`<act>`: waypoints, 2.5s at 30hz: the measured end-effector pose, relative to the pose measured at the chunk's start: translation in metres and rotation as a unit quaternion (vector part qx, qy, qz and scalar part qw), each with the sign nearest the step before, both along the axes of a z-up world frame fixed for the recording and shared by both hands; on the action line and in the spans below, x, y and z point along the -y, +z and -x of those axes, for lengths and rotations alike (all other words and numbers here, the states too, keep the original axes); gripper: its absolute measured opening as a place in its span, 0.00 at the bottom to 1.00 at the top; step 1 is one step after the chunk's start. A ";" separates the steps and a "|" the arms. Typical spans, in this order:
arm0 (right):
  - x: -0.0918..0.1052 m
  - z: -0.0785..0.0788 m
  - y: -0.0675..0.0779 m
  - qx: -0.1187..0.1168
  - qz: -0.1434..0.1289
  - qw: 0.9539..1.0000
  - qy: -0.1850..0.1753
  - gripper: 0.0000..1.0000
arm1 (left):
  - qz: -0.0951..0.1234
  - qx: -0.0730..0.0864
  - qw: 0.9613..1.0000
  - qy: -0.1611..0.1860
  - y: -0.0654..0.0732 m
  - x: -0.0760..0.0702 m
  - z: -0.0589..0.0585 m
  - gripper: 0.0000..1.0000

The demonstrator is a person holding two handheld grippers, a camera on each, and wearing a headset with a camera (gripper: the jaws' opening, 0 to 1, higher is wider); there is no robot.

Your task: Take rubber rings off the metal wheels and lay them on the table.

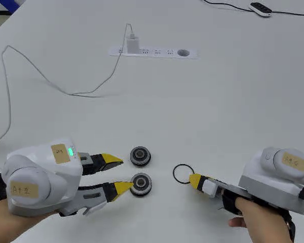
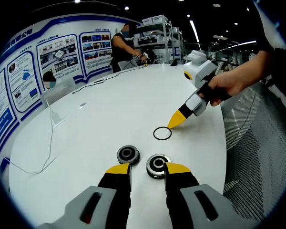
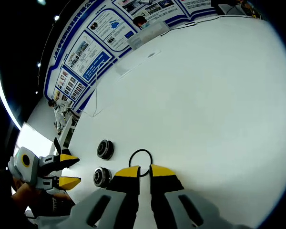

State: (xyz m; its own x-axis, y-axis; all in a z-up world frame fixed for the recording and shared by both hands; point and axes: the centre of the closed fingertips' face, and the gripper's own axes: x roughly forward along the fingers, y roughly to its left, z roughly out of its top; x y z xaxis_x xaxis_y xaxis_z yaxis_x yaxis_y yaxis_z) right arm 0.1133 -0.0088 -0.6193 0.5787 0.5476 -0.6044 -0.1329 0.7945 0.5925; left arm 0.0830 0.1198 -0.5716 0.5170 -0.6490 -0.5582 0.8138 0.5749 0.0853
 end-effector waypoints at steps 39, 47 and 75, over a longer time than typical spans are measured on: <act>-0.046 0.002 0.048 0.048 -0.175 0.982 0.048 0.22 | -0.024 -0.038 0.998 -0.051 -0.031 0.028 0.000 0.19; -0.047 0.002 0.048 0.046 -0.178 0.982 0.046 0.22 | -0.021 -0.041 0.998 -0.053 -0.032 0.030 0.000 0.17; -0.079 0.031 0.042 0.024 -0.192 0.977 0.093 0.45 | -0.022 -0.036 0.997 -0.071 -0.034 0.029 0.003 0.14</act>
State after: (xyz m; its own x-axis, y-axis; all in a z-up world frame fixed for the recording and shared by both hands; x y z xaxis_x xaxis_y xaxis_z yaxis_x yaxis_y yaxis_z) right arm 0.0827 0.0705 -0.5772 0.4703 0.8267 -0.3089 -0.2876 0.4745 0.8319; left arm 0.0803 0.0905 -0.6054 0.3789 -0.6871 -0.6200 0.8919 0.4498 0.0465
